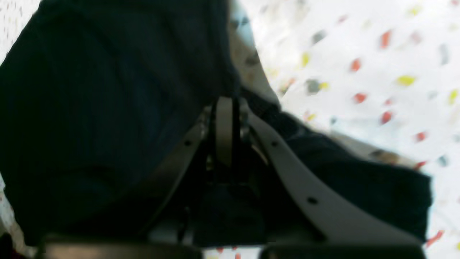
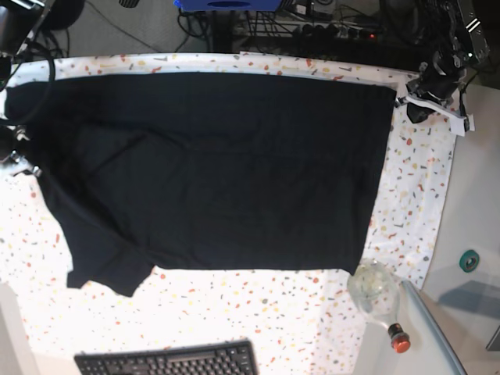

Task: Layout the t-shirt on the table in an organized manner, then fold the t-shirt properly
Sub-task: 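Grasp and tug the shirt's hem corner with the right gripper, then lower the left gripper, grasp the shirt's side edge and lift it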

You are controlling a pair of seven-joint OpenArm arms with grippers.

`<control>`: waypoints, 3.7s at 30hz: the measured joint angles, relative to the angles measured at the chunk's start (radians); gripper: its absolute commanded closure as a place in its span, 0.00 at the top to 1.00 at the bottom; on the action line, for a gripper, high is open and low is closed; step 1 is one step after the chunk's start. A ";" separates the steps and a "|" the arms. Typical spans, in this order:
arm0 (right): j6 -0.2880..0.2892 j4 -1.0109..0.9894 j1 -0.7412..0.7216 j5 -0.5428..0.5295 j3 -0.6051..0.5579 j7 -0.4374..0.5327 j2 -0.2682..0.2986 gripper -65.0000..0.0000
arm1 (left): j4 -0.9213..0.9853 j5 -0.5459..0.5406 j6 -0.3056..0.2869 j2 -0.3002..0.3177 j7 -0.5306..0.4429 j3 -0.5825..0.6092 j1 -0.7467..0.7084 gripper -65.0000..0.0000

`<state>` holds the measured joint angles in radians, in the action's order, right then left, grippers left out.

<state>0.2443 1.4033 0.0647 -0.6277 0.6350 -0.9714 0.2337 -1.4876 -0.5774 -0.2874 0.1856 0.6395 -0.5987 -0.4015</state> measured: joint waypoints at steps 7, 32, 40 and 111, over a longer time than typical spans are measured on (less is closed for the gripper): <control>0.000 0.080 0.004 0.001 0.010 -0.066 -0.007 0.33 | 0.000 0.001 0.000 0.000 0.001 -0.002 0.005 0.00; 0.002 -0.974 -0.602 0.277 -0.408 0.499 0.100 0.49 | 0.013 0.002 0.000 0.037 -0.002 -0.011 -0.016 0.00; 0.000 -0.981 -0.578 0.277 -0.414 0.515 0.128 0.49 | 0.013 0.001 0.000 0.036 -0.003 -0.011 -0.013 0.00; 0.003 -0.407 -0.362 0.272 -0.311 0.410 0.090 0.00 | 0.452 -0.016 0.203 0.131 -0.089 0.633 0.525 0.00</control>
<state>0.2474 0.9958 -0.2977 -0.3557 0.3237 -0.5617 0.3241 -1.0355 -0.5938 -0.0841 0.3168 0.5503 0.0341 0.1238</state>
